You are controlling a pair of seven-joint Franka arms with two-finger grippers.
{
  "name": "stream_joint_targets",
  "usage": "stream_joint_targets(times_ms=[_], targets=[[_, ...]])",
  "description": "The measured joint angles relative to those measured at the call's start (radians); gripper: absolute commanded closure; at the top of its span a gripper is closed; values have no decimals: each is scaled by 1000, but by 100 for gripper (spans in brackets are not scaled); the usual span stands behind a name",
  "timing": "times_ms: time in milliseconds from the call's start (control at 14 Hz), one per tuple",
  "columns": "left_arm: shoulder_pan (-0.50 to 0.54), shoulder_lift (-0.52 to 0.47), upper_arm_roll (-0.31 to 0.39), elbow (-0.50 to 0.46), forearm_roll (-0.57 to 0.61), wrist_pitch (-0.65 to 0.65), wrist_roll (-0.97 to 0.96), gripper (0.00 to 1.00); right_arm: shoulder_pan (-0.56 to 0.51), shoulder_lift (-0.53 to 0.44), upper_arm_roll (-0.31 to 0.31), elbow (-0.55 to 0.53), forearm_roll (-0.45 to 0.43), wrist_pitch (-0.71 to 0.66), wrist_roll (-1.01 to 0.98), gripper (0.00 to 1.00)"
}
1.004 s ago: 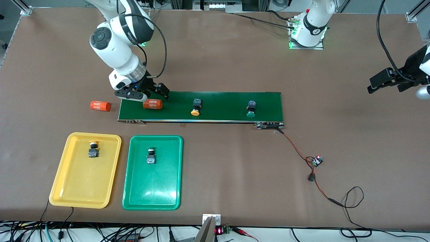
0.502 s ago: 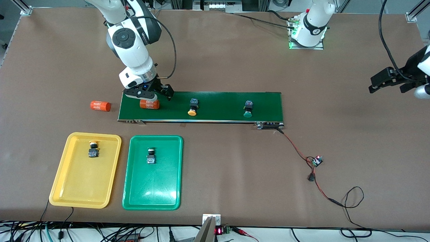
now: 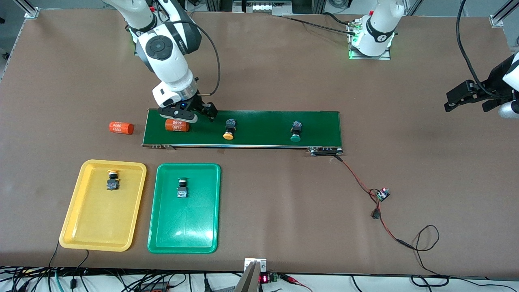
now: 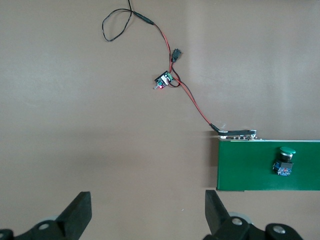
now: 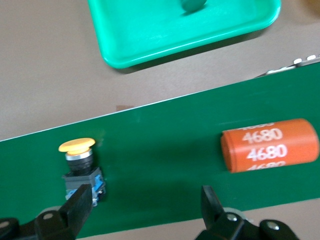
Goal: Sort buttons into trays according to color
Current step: 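Lower the right gripper onto the yellow-capped button on the belt, then grasp the yellow-capped button with the right gripper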
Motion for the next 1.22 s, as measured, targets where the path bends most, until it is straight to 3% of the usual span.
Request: stream_joint_targets(times_ms=[1004,1219], targets=[[-1,-1,7,0,0,-14,0,0,42,127,-1,91,-99,6,115,4],[-1,-1,8,0,0,-14,0,0,43,141,-1,105,-155,9,117,4]])
